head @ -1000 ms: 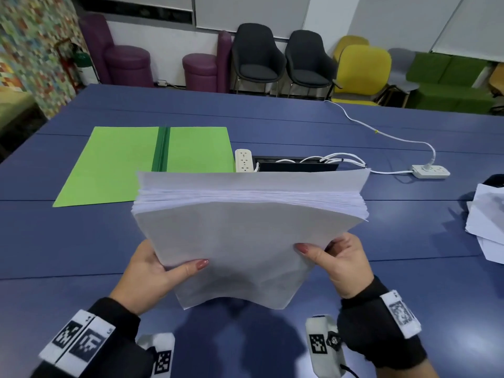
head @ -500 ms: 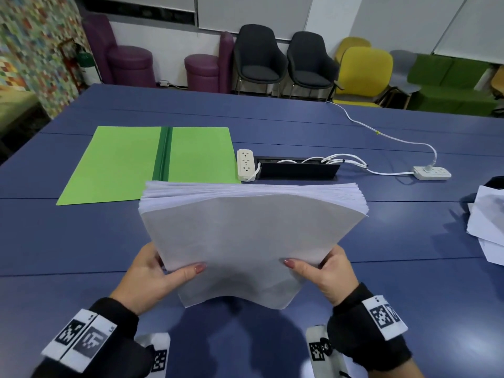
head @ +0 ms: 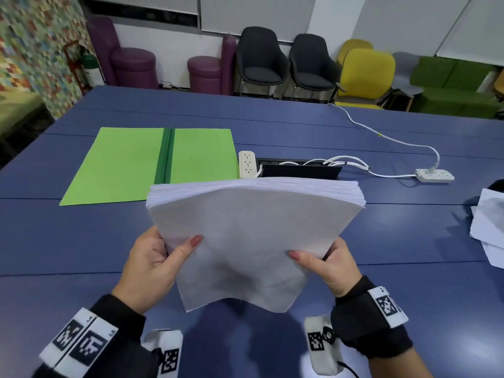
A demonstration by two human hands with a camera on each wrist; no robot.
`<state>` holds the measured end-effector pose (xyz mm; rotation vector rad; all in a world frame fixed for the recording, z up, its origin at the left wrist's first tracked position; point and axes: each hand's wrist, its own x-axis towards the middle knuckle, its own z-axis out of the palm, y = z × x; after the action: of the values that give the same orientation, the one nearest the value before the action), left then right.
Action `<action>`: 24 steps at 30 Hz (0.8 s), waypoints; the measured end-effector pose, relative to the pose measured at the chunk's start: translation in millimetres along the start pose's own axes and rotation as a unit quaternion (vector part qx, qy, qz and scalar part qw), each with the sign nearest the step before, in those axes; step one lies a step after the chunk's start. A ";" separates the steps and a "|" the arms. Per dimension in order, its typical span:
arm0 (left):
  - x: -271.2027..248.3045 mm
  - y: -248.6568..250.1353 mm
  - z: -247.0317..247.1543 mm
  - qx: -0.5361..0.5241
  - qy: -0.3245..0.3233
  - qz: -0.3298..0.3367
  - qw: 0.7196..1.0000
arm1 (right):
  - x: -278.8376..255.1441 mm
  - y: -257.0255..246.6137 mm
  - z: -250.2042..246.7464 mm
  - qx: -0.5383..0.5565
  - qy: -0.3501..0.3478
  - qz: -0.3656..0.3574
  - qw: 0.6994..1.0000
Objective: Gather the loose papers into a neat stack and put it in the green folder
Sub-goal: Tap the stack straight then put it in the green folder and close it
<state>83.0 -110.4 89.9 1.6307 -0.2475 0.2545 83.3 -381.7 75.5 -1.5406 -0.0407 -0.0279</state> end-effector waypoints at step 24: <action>139.1 -129.1 -31.0 0.167 -0.025 -0.178 0.969 | 93.5 9.6 -1.5 -0.057 0.141 -0.084 0.985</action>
<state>254.8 -71.0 13.1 1.9826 0.0574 -0.0229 177.1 -382.2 70.0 -1.6309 0.0577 -0.3875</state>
